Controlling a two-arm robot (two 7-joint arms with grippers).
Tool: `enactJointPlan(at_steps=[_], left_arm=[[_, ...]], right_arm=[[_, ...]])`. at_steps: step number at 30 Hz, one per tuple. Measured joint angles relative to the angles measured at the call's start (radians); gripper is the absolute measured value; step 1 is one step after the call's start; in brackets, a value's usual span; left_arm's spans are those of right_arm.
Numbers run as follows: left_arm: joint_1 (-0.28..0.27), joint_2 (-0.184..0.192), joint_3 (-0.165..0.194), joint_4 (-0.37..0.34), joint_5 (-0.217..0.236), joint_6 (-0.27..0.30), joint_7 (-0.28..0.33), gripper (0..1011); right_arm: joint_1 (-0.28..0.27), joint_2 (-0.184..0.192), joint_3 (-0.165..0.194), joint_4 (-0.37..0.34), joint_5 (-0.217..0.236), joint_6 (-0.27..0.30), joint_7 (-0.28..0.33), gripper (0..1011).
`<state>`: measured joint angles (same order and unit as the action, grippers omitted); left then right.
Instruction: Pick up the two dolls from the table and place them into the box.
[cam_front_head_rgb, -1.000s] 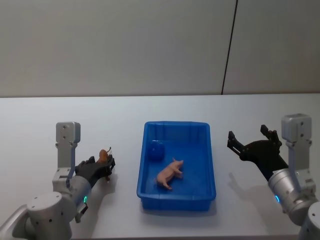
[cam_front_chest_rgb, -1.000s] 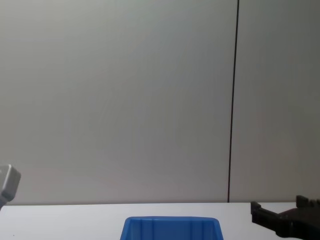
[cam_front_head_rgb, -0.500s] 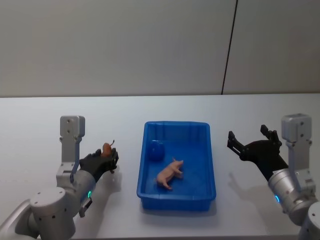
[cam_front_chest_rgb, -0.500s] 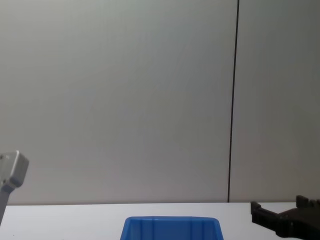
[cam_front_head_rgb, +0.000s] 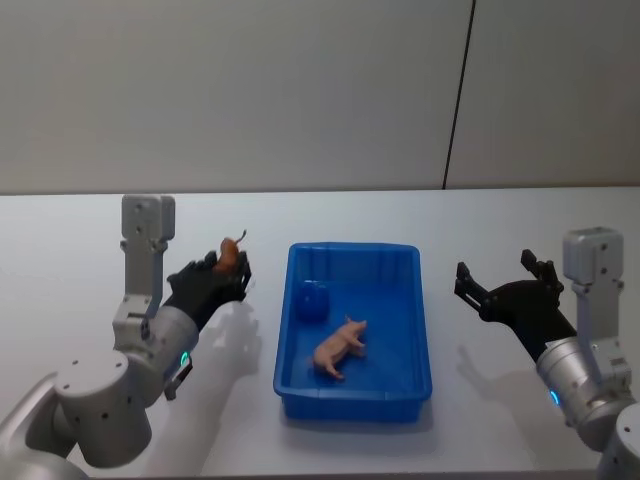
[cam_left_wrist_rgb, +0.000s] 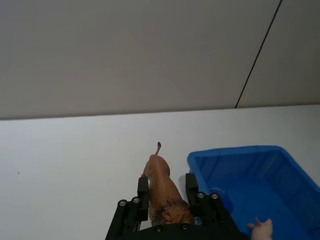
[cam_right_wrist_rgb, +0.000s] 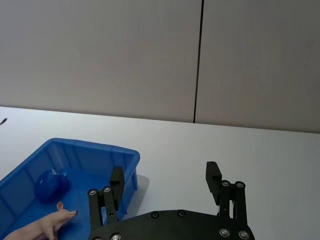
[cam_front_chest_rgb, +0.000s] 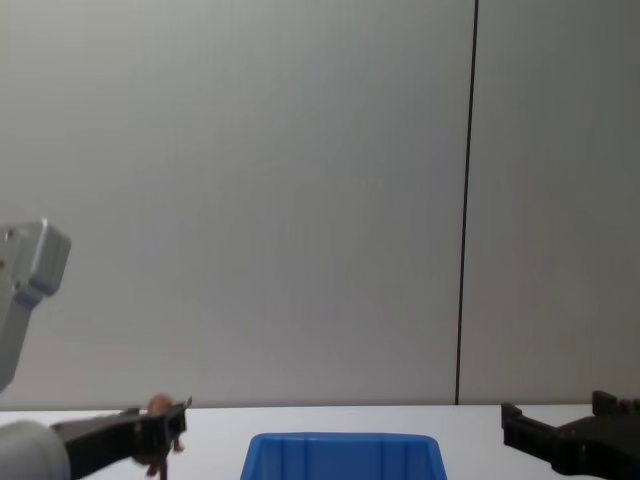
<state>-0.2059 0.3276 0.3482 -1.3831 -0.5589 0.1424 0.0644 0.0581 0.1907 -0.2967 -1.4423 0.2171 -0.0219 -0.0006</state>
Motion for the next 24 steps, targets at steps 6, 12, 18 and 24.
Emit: enactJointPlan(at_steps=[6, 12, 18, 24], left_arm=[[-0.013, 0.000, -0.004, -0.014, 0.007, -0.027, -0.070, 450], [-0.028, -0.003, -0.006, -0.016, 0.004, -0.052, -0.160, 450], [-0.043, -0.007, -0.007, -0.011, -0.007, -0.068, -0.243, 450], [-0.063, -0.013, -0.008, 0.008, -0.026, -0.086, -0.356, 450]], right_arm=[[0.000, 0.000, 0.000, 0.000, 0.000, 0.000, 0.000, 1001], [0.000, 0.000, 0.000, 0.000, 0.000, 0.000, 0.000, 1001], [0.000, 0.000, 0.000, 0.000, 0.000, 0.000, 0.000, 1001], [0.000, 0.000, 0.000, 0.000, 0.000, 0.000, 0.000, 1001]])
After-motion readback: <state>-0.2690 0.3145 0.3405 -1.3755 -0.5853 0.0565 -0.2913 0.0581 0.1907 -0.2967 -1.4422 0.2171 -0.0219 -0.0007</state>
